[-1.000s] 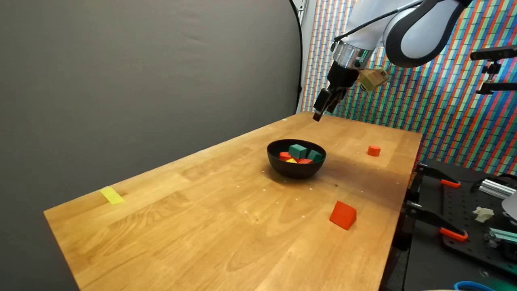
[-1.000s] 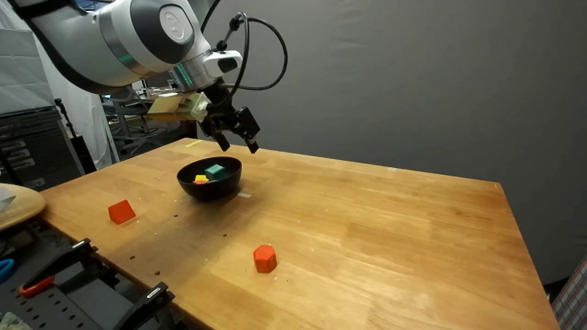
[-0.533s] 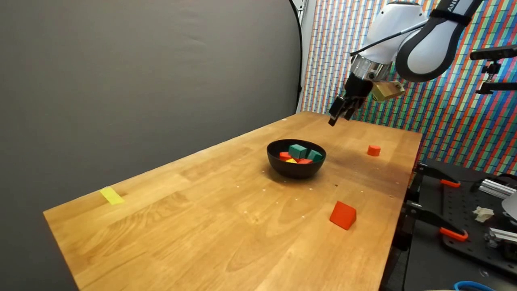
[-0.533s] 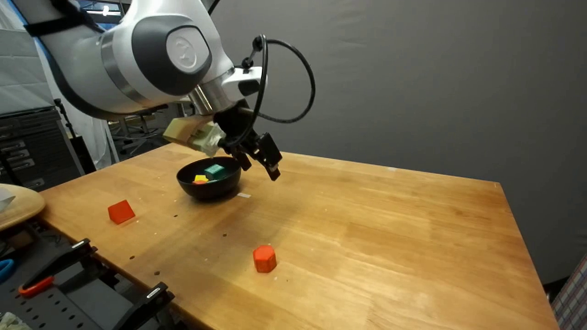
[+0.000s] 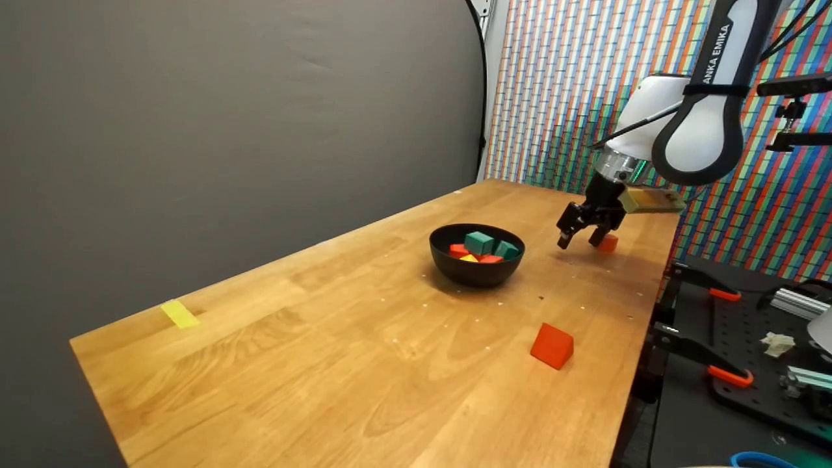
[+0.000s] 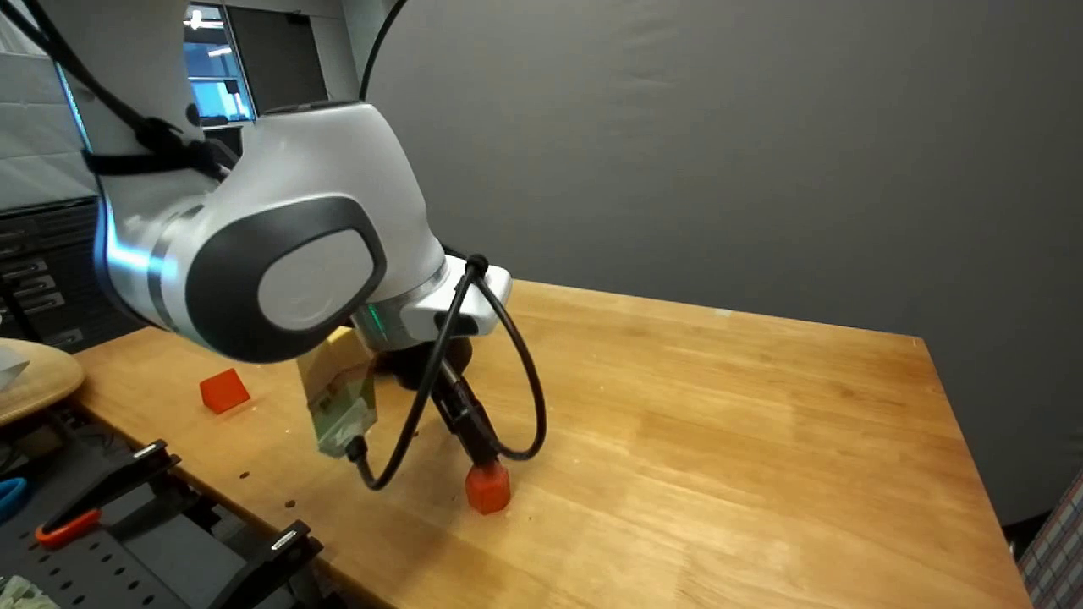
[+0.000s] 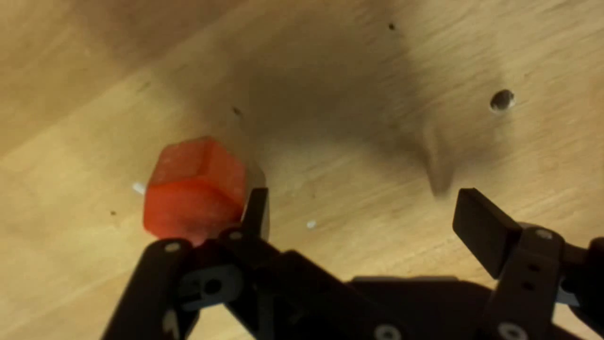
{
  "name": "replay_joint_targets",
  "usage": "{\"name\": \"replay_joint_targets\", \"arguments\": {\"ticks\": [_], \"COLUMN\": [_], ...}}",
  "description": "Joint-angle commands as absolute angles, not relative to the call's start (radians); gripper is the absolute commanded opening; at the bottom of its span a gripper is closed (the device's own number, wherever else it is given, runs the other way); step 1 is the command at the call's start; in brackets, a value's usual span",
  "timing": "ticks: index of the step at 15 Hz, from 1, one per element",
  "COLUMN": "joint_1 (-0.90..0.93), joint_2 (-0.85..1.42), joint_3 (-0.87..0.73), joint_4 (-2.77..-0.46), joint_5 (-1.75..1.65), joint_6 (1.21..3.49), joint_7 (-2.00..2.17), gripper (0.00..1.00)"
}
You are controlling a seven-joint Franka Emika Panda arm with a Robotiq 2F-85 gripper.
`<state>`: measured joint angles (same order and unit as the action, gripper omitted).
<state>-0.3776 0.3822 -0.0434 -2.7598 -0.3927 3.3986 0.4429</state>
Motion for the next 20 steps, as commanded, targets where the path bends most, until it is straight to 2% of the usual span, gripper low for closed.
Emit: {"name": "replay_joint_targets", "arguments": {"ticks": [1, 7, 9, 13, 20], "joint_1": [-0.534, -0.567, -0.57, -0.525, -0.575], "joint_2": [0.413, 0.336, 0.258, 0.234, 0.3], "joint_3": [0.072, 0.017, 0.024, -0.07, -0.05], "joint_4": [-2.758, -2.745, -2.795, -2.765, -2.744], "joint_5": [-0.301, -0.388, -0.321, -0.328, -0.387], "joint_6": [3.455, 3.524, 3.539, 3.467, 3.365], "joint_7": [0.362, 0.405, 0.338, 0.344, 0.415], "gripper": [1.0, 1.0, 1.0, 1.0, 1.0]}}
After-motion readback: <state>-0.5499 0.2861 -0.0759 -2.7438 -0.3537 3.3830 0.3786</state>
